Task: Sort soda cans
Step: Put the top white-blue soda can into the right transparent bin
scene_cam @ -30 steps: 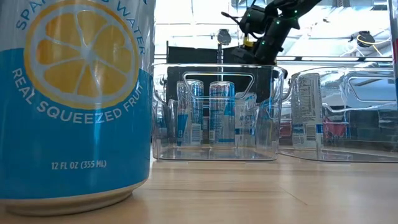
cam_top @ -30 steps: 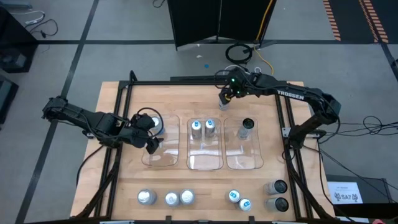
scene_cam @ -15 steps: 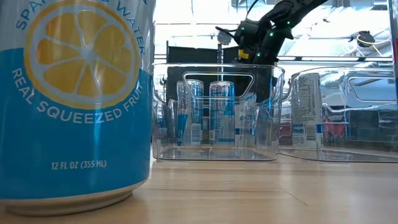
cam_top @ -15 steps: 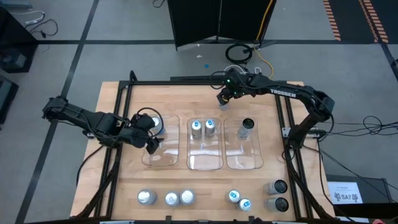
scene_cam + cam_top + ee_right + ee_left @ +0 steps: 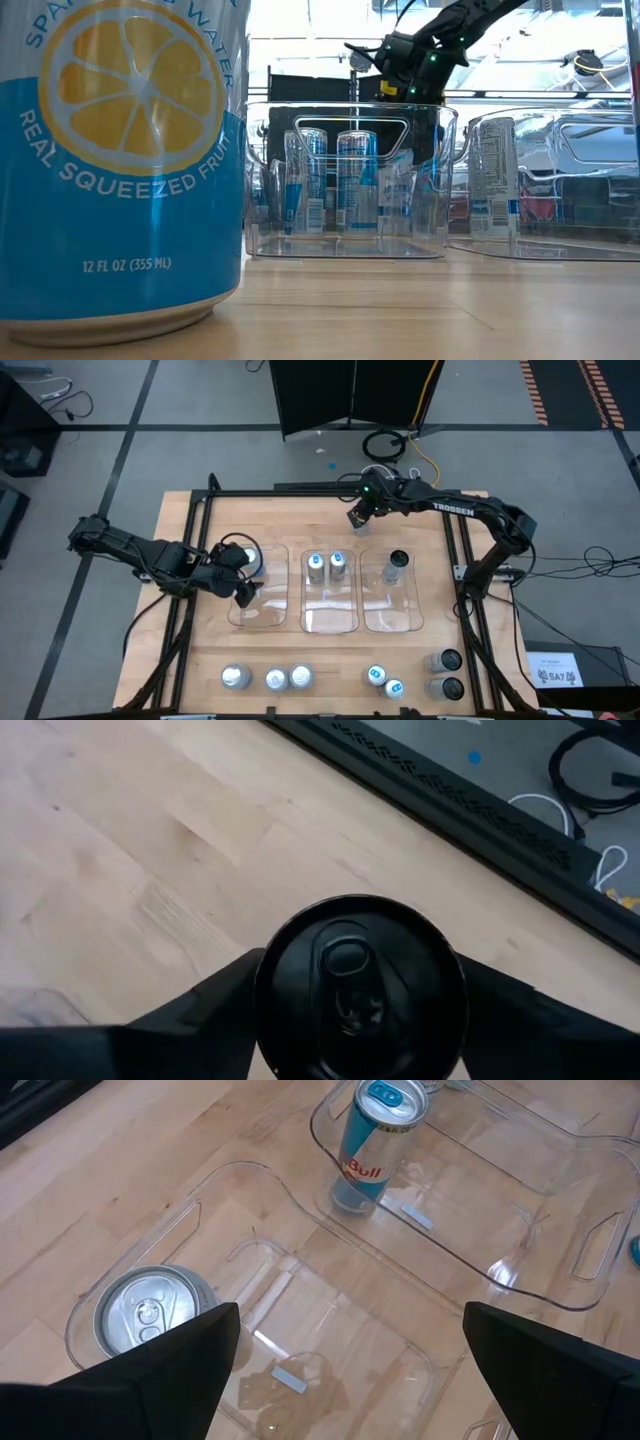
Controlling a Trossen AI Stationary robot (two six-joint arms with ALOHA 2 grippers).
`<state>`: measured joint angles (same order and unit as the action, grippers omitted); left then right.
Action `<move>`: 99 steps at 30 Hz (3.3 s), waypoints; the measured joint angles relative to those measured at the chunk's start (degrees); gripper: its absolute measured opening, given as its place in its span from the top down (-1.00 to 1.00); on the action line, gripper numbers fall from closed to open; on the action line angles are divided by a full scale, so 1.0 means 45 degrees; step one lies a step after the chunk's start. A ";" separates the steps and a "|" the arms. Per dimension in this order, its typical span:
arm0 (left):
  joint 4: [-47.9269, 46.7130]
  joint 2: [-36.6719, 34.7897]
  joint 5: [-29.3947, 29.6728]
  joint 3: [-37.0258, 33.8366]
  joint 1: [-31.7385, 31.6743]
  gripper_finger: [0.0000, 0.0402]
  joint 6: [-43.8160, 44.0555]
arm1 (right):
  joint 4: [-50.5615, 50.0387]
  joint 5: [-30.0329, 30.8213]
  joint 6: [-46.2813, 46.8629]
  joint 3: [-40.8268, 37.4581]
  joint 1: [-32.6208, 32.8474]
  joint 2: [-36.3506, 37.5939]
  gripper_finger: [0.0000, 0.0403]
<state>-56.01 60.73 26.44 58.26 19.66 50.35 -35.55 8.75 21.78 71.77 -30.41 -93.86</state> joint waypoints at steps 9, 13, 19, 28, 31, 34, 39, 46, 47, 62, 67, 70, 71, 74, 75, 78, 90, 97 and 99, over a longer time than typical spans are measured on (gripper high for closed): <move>0.0000 0.0000 0.0000 0.0000 0.0001 -0.96 0.0068 | -0.1191 -0.0086 0.0367 -0.0035 0.0191 0.0624 -0.29; 0.0000 0.0003 0.0000 0.0000 0.0001 -0.96 0.0073 | -0.1446 -0.0416 0.0526 -0.0041 0.0417 0.1502 -0.30; 0.0004 0.0004 0.0005 0.0000 -0.0004 -0.96 0.0073 | -0.2057 -0.0363 0.0953 -0.0034 0.1005 0.3209 -0.27; 0.0058 0.0004 0.0000 0.0000 0.0001 -0.96 0.0083 | -0.2478 -0.0352 0.2014 -0.0010 0.2291 0.5968 -0.29; 0.0063 0.0002 0.0003 0.0000 -0.0002 -0.96 0.0087 | -0.2823 -0.0350 0.2411 -0.0010 0.2931 0.6392 -0.29; 0.0073 0.0005 0.0004 0.0000 0.0001 -0.96 0.0092 | -0.3064 -0.0359 0.2822 -0.0010 0.3700 0.6625 -0.29; 0.0298 0.0000 0.0000 0.0000 -0.0004 -0.96 0.0085 | -0.3096 -0.0314 0.3460 -0.0010 0.5129 0.6561 -0.29; 0.0373 0.0000 0.0000 0.0000 0.0000 -0.96 0.0087 | -0.3424 0.0515 0.4073 -0.0010 0.6435 0.6114 -0.29; 0.0370 0.0000 0.0004 0.0000 0.0001 -0.96 0.0086 | -0.3459 0.0563 0.4105 -0.0010 0.6538 0.6036 -0.29; 0.0345 0.0005 0.0000 0.0000 -0.0004 -0.96 0.0083 | -0.4885 0.1302 0.4396 -0.0015 0.6951 0.4450 -0.29; 0.0340 0.0003 0.0000 0.0000 -0.0004 -0.96 0.0078 | -0.4577 0.1666 0.4354 -0.0357 0.6942 0.4449 -0.29; 0.0340 0.0000 0.0000 0.0000 -0.0004 -0.96 0.0078 | -0.4280 0.1622 0.4467 -0.0979 0.6892 0.4468 -0.29; 0.0340 0.0000 0.0000 0.0000 -0.0003 -0.96 0.0078 | -0.4127 0.1566 0.4506 -0.1167 0.6888 0.4468 -0.29; 0.0345 0.0000 0.0000 0.0000 -0.0002 -0.96 0.0078 | -0.3348 0.1347 0.4495 -0.1730 0.6763 0.4473 -0.29; 0.0343 0.0001 0.0000 0.0000 0.0000 -0.96 0.0078 | -0.3076 0.1331 0.4469 -0.1891 0.6726 0.4473 -0.29; 0.0347 0.0000 0.0000 0.0000 -0.0004 -0.96 0.0083 | -0.2709 0.1357 0.4303 -0.2089 0.6516 0.4433 -0.29; 0.0355 0.0000 0.0000 0.0000 -0.0004 -0.96 0.0083 | -0.1527 0.1745 0.4169 -0.3111 0.6168 0.4209 -0.29; 0.0350 0.0000 0.0000 0.0000 -0.0004 -0.96 0.0082 | -0.1393 0.1772 0.4297 -0.3303 0.6164 0.4216 -0.34; 0.0350 0.0000 0.0000 0.0000 -0.0001 -0.96 0.0080 | -0.1393 0.1756 0.4301 -0.3303 0.6169 0.4216 -0.37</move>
<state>-54.43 60.73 26.44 58.26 19.65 50.71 -41.82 16.66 41.13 56.90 -2.66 -74.89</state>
